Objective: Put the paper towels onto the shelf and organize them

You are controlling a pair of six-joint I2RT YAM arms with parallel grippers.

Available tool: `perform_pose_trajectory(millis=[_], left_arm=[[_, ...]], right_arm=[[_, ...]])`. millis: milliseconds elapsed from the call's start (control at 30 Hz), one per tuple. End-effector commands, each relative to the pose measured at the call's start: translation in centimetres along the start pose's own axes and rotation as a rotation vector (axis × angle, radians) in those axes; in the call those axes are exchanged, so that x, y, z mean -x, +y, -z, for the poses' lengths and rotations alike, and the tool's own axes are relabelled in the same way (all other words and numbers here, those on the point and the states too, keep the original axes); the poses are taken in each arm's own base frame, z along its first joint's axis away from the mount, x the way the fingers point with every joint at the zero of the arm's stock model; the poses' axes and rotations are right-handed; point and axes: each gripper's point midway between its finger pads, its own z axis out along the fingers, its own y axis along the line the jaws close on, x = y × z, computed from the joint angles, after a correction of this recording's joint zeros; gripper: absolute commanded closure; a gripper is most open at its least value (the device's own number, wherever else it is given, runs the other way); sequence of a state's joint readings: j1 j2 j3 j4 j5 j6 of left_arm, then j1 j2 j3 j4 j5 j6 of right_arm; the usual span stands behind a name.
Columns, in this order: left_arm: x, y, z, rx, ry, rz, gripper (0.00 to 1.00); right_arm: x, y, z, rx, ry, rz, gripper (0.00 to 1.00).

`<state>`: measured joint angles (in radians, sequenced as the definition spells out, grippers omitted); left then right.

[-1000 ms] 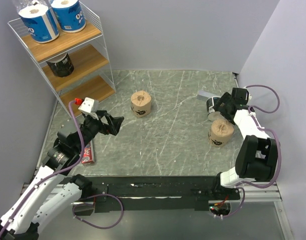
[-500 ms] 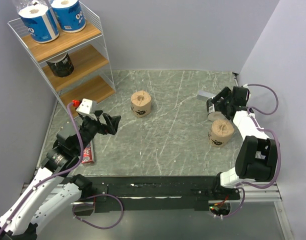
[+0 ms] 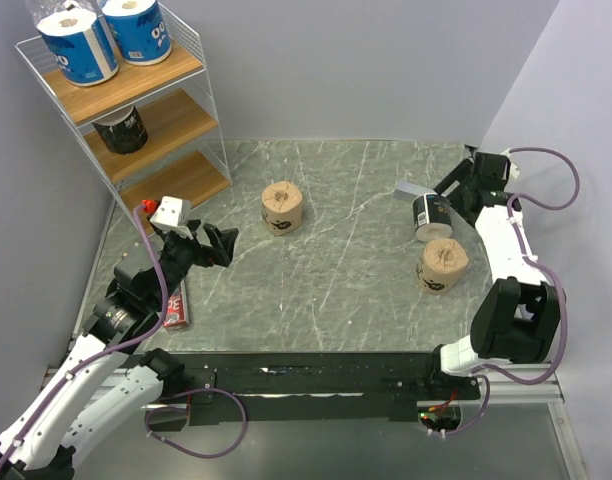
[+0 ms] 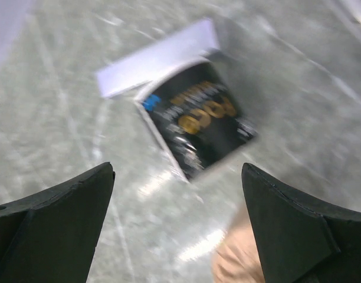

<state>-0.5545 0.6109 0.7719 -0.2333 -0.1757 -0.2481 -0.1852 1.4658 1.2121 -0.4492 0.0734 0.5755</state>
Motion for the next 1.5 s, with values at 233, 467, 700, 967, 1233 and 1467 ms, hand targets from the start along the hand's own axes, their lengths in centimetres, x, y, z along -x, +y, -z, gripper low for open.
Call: perform_pose_trajectory(millis=[233,467,700,967,1233,1467], left_arm=[[1.0,-0.1,0.6,0.001,-0.051,0.012,0.03],[0.9,-0.4,0.6,-0.008,-0.047,0.013,0.04],[0.9,-0.2,0.7,0.003,-0.049,0.011,0.03],[0.6,0.0,0.4,0.015,-0.038,0.007,0.03],[0.7,-0.1,0.5,0.012,-0.039,0.009,0.04],[0.8,0.0,0.5,0.017,-0.043,0.008,0.04]], right_arm=[[-2.8,-5.8,7.6,-0.149,0.080,0.076,0.19],[-5.8,-8.9,7.3,-0.240,0.123,0.072,0.23],[-8.1,-10.2,6.7,-0.251,0.161,0.078,0.28],[-9.3,-10.6,5.4,-0.242,0.169,0.073,0.35],[-10.2,-9.7,5.8,-0.180,0.191,0.080,0.49],[-12.4,-7.5,5.7,-0.107,0.238,0.124,0.50]])
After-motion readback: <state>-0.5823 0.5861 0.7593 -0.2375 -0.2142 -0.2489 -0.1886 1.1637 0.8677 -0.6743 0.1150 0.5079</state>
